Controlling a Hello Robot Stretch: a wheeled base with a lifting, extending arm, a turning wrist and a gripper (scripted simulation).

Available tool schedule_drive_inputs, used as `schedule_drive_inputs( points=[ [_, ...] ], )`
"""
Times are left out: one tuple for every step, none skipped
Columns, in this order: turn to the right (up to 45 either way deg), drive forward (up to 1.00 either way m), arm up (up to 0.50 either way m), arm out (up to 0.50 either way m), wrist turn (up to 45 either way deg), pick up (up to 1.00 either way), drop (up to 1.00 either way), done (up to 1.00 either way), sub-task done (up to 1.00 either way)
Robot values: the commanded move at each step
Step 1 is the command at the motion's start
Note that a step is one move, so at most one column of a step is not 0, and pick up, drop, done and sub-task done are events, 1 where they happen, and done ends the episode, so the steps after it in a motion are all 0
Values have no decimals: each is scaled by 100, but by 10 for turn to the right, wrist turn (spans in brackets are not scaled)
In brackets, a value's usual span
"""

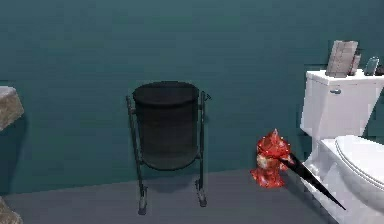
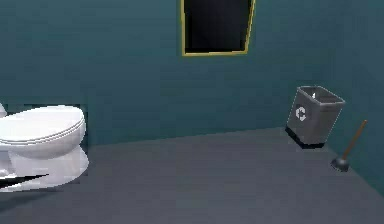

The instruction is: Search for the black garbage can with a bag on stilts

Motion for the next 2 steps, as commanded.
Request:
schedule_drive_inputs(
  points=[
    [0,35,0,0,0,0,0,0,0],
    [0,0,0,0,0,0,0,100,0]
  ],
)
